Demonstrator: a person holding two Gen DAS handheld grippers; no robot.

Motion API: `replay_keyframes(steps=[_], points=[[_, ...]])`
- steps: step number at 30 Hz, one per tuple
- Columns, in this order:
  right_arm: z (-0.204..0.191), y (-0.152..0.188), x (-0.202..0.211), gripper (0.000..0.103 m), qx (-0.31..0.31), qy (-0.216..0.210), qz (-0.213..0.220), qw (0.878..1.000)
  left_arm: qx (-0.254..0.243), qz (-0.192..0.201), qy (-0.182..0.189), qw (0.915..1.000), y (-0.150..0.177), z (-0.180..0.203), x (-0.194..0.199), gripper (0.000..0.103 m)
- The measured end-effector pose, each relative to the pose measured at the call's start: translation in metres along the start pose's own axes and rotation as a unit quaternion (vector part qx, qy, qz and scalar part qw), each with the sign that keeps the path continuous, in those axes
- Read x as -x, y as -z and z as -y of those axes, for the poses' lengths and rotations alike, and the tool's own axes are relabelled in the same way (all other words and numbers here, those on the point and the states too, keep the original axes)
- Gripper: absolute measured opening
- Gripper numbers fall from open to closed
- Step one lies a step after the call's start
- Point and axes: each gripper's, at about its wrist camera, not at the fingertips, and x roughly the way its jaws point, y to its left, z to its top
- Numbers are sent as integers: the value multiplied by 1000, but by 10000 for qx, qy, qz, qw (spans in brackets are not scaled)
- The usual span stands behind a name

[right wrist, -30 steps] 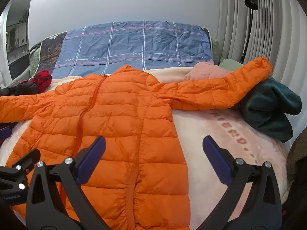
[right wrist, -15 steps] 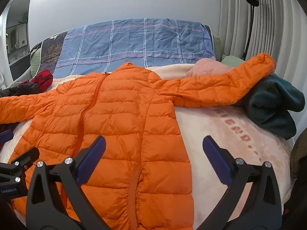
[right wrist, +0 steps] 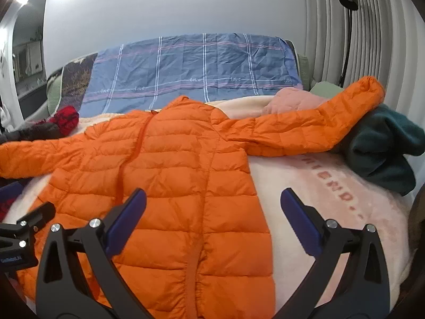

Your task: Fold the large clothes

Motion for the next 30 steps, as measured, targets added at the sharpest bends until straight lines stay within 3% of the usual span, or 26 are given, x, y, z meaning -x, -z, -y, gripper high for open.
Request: replay_keyframes(steps=[5, 8, 12, 15, 17, 22, 24, 28, 30], points=[[1, 1, -4, 101, -79, -174, -184, 9996, 589, -208, 238, 9978, -1, -33, -11, 93], [3, 1, -7, 101, -2, -67, -191, 9998, 1134, -337, -6, 9930, 4, -79, -18, 85], [9, 1, -14, 101, 7, 83, -269, 9996, 2200, -440, -507, 9732, 21, -168, -29, 85], [12, 1, -21, 101, -65, 93, -377, 9992, 3277, -387, -633, 9419, 43, -248, -32, 91], [11, 1, -26, 101, -62, 51, -438, 9990, 3582, -326, -794, 9297, 49, -278, -31, 98], [2, 0, -37, 101, 45, 10, -587, 9983, 3883, -200, -1014, 9157, 49, -337, -44, 102], [-3, -2, -41, 101, 97, 5, -617, 9980, 4107, -141, -1120, 9048, 50, -358, -52, 102], [-14, -9, -48, 101, 275, -77, -655, 9974, 4401, -209, -1153, 8903, 48, -384, -72, 102], [-20, -13, -50, 101, 385, -75, -612, 9974, 4471, -200, -1136, 8870, 45, -393, -79, 102]])
